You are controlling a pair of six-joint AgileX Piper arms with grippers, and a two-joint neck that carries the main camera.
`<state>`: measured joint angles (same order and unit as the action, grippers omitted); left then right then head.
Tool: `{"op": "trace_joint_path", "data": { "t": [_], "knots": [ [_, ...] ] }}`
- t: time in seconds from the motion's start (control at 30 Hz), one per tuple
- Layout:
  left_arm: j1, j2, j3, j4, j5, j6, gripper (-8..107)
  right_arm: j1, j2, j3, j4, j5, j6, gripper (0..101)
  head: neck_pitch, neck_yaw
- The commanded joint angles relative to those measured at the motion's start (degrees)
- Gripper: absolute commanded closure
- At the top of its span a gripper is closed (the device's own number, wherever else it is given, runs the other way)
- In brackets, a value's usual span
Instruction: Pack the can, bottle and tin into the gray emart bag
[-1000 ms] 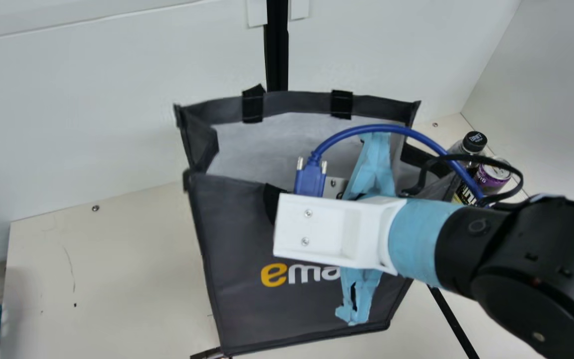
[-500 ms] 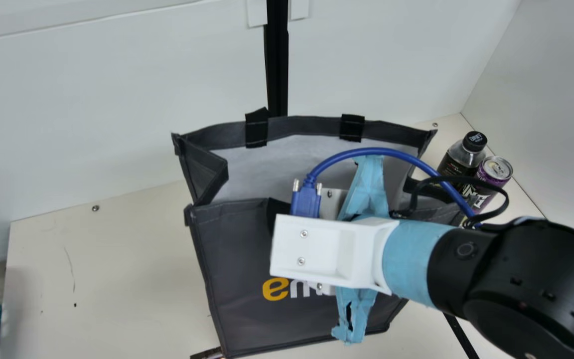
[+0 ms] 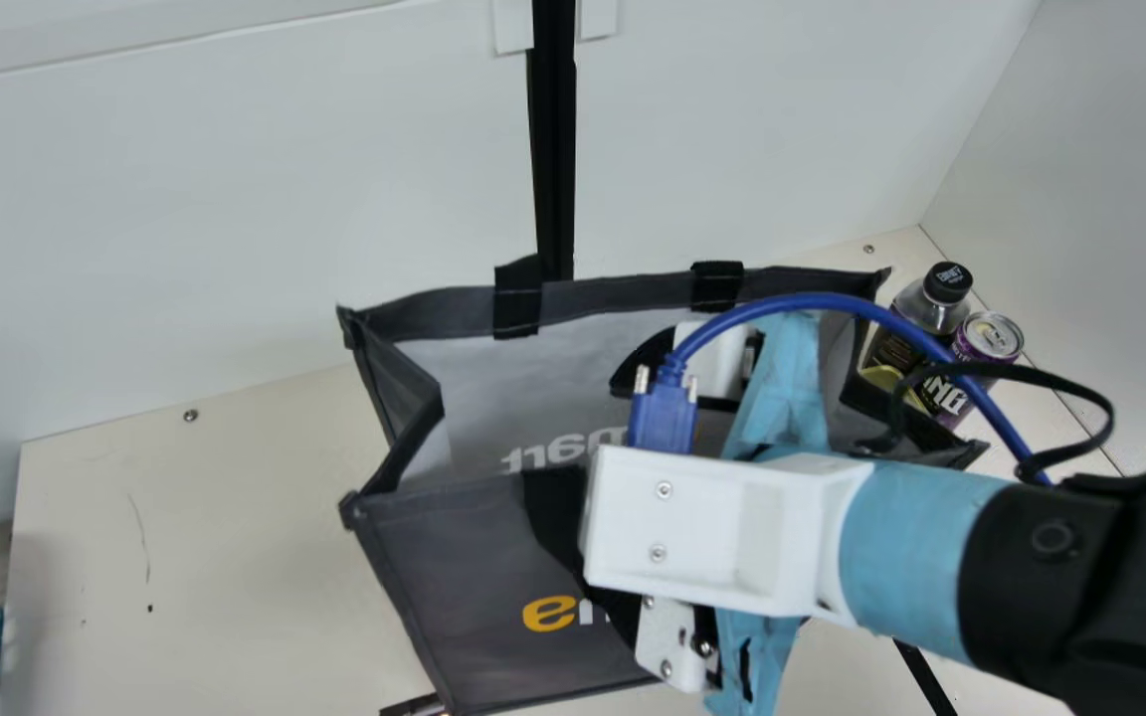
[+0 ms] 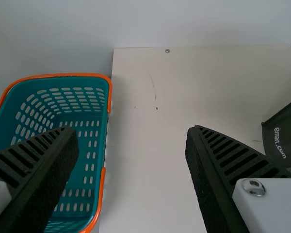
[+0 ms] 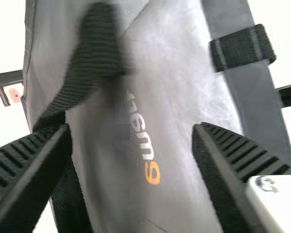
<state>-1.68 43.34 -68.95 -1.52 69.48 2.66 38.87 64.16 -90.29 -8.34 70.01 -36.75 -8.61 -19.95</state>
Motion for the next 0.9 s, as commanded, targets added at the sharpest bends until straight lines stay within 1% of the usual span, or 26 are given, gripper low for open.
{"op": "trace_joint_path", "data": {
  "t": [0.0, 0.43, 0.87],
  "knots": [
    [0.0, 0.0, 0.0, 0.0, 0.0, 0.0, 9, 0.3, -0.3, 0.0, -0.3, -0.1, 0.1, 10, -1.4, 0.0],
    [0.0, 0.0, 0.0, 0.0, 0.0, 0.0, 9, 1.9, -3.1, -1.0, -0.5, -0.1, 1.1, 10, -1.4, 0.0],
    [0.0, 0.0, 0.0, 0.0, 0.0, 0.0, 9, 1.0, -5.4, -3.9, 1.5, -0.1, 2.3, 10, -1.4, 0.0]
  ]
}}
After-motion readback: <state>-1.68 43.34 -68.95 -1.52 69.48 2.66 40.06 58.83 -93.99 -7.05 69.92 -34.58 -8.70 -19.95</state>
